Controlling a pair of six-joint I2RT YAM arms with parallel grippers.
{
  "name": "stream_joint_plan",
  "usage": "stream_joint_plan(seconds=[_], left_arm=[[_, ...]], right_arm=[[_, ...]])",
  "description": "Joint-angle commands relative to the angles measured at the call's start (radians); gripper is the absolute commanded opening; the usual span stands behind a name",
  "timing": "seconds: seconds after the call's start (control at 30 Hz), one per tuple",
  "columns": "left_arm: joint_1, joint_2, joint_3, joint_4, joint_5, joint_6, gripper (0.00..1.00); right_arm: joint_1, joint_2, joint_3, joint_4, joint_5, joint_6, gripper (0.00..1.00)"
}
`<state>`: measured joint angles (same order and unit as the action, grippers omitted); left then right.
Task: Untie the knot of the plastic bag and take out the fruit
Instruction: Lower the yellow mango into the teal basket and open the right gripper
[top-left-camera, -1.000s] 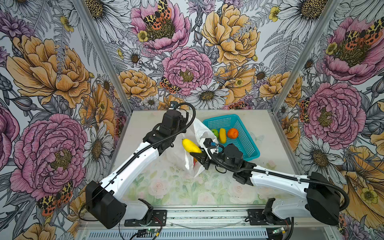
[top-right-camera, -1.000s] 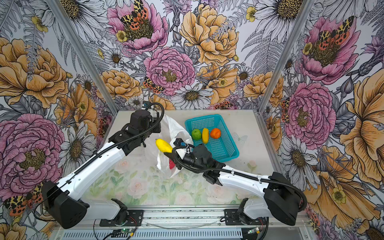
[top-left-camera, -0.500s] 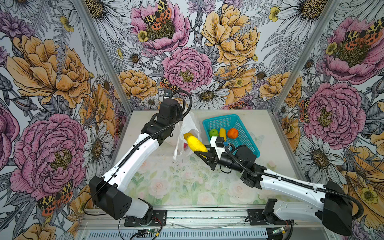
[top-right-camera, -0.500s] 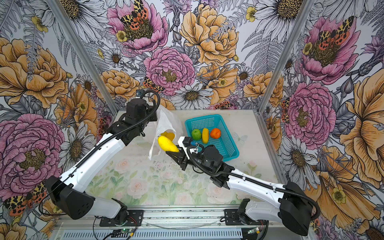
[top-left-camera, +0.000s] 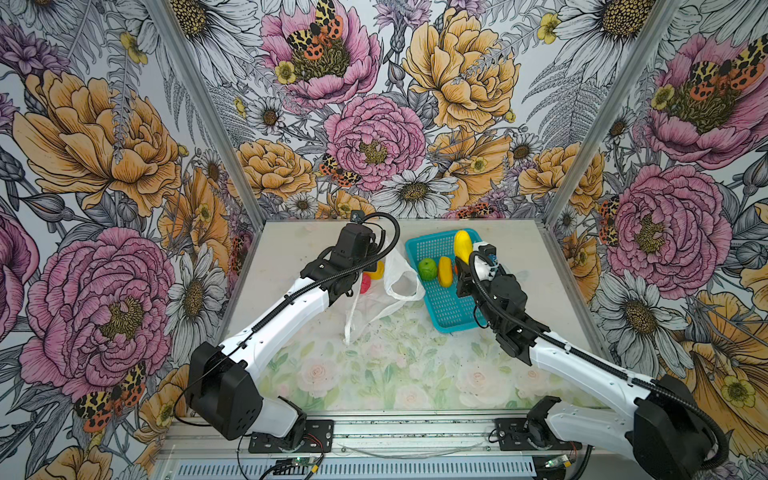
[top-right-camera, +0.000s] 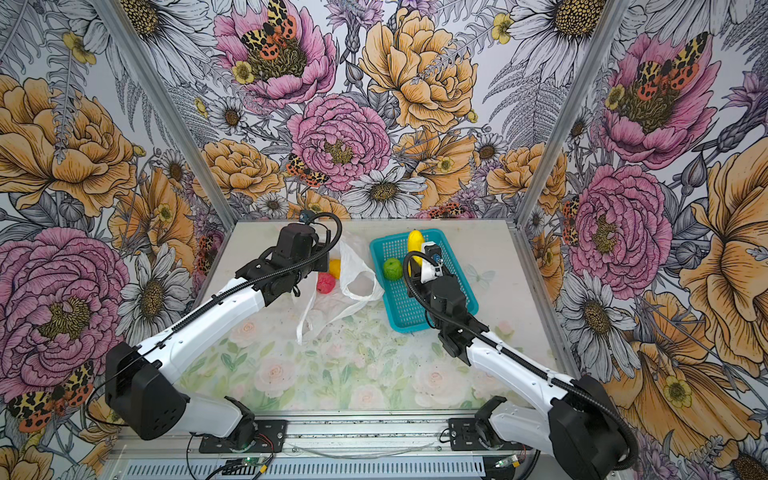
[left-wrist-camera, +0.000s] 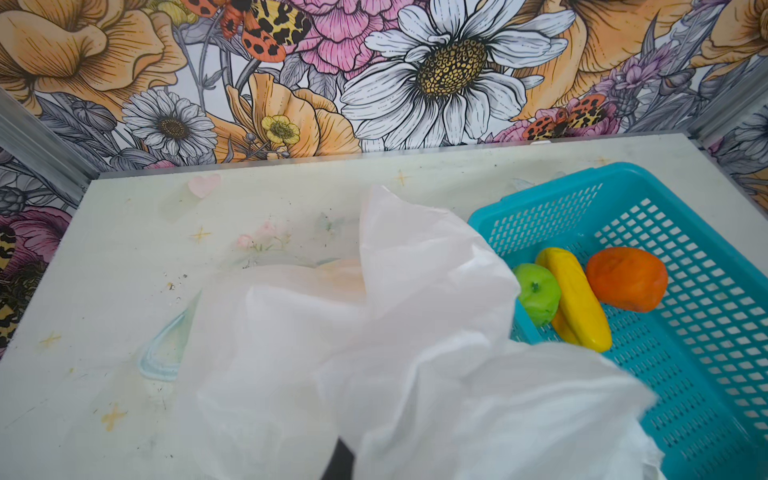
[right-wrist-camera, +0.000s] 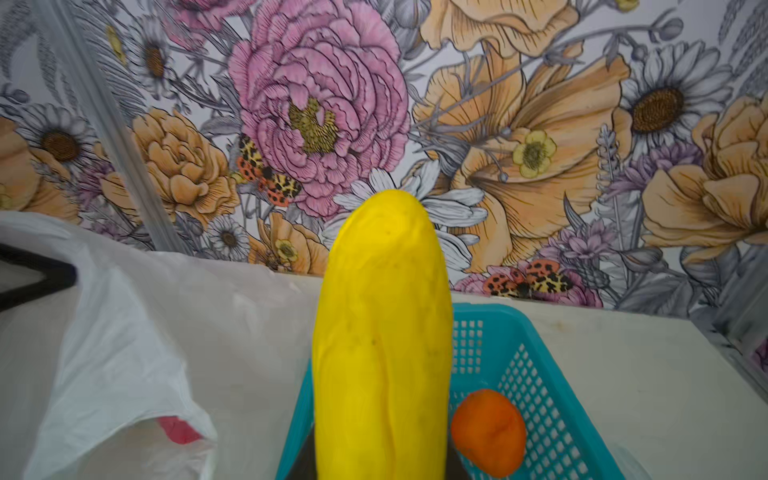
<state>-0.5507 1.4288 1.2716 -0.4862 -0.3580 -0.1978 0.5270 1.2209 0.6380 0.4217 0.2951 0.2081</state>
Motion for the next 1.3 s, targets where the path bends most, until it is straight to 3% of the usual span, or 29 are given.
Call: stream_joint_plan(seconds=[0.0,0.27,0.47,0.53,0.63,0.7,0.87,1.17,1.27], left_arm=[[0.004,-0.045,-0.022,-0.018,0.023,0.022,0.0],[0.009,-0.057,-0.043,-0.03,0.021,0.027,0.0],[0.003,-0.089,-0.041,-0.038,-0.008,0.034,0.0],[0.005,-0.099,-0.041,-0.037,-0.013,0.035,0.0],[0.005,-0.105,-0.038,-0.035,-0.013,0.033,0.0],[0.005,-0.101,-0.038,-0.035,-0.006,0.031,0.0],[-0.001,-0.085,-0.028,-0.037,-0.004,0.035,0.0],[0.008,-0.103,-0.045,-0.035,0.004,0.027,0.0],[0.008,-0.09,-0.044,-0.035,0.017,0.025,0.0]], right_arm=[[-0.083,0.138,0.03,-0.018,-0.057,0.108,0.02],[-0.125,0.494,0.196,-0.036,-0.126,0.133,0.05],[-0.189,0.647,0.306,-0.119,-0.19,0.189,0.1],[-0.203,0.652,0.305,-0.126,-0.191,0.212,0.18],[-0.213,0.649,0.294,-0.126,-0.188,0.222,0.43],[-0.213,0.641,0.283,-0.11,-0.207,0.216,0.59],[-0.209,0.519,0.258,-0.125,-0.21,0.217,0.85],[-0.209,0.164,0.207,-0.194,-0.147,0.279,0.85],[-0.207,0.068,0.066,-0.124,-0.173,0.304,0.83]])
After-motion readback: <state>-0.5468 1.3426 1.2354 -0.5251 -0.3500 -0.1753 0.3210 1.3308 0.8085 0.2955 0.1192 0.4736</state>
